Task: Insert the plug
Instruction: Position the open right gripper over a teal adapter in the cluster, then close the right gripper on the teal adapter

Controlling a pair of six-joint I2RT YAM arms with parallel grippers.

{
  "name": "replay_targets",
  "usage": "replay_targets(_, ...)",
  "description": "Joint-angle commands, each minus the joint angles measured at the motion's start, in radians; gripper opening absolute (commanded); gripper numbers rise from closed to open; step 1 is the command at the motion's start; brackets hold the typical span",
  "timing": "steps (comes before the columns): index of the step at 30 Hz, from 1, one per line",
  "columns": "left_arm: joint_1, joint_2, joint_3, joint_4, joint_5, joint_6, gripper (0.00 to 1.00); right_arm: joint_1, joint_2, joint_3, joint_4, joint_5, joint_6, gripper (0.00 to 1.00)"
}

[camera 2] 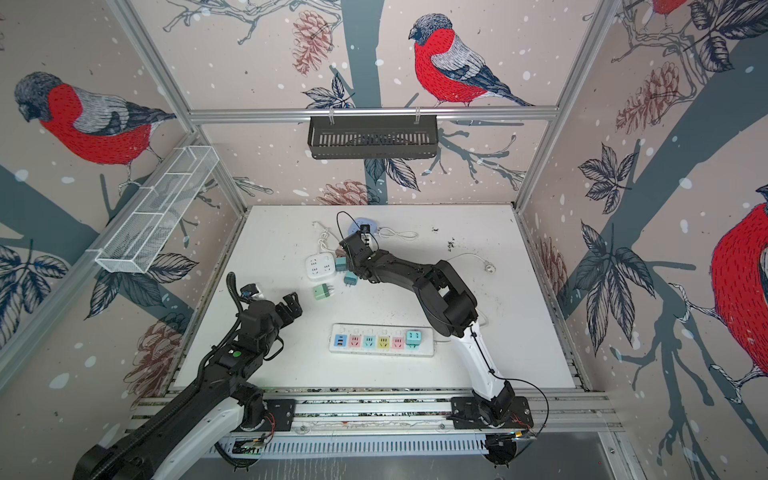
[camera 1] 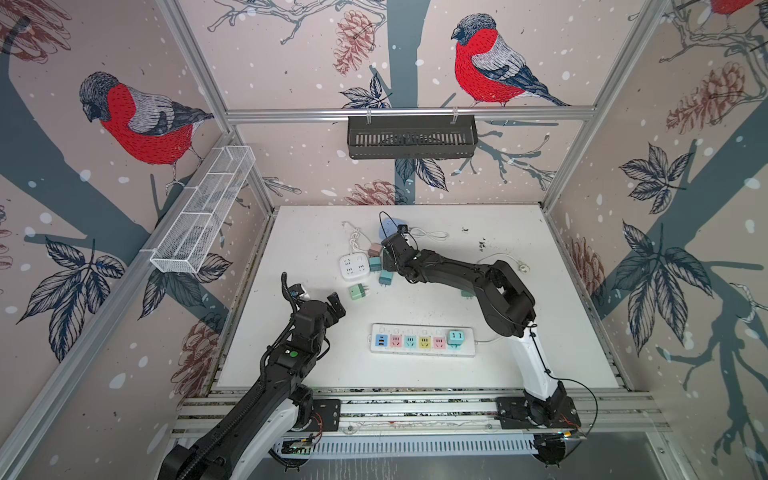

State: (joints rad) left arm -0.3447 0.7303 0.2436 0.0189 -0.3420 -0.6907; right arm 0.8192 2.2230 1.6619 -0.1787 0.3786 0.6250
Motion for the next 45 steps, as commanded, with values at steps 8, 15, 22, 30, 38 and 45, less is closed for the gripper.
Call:
replay_targets(8,0.001,-0.013,0.000,0.028,-0.004,-0.005,0.98,0.075,-0.032,-0.045,0.030,-0.027,0.016,0.80)
replay_targets(15,0.001,-0.032,-0.009,0.031,-0.005,-0.005,0.98,0.091,0.054,0.031,-0.021,-0.018,0.029,0.79)
replay_targets(22,0.001,-0.040,-0.014,0.033,-0.005,-0.003,0.98,0.091,0.105,0.055,-0.046,-0.015,0.040,0.75)
replay_targets(30,0.001,-0.039,-0.015,0.039,-0.008,0.000,0.98,0.094,0.139,0.056,-0.054,-0.030,0.056,0.65)
replay_targets(38,0.001,-0.039,-0.013,0.032,-0.006,-0.005,0.98,0.111,0.099,-0.042,-0.021,-0.007,0.061,0.66)
replay_targets(45,0.000,-0.052,-0.013,0.027,-0.005,-0.006,0.98,0.119,0.090,-0.061,-0.018,-0.021,0.050,0.56)
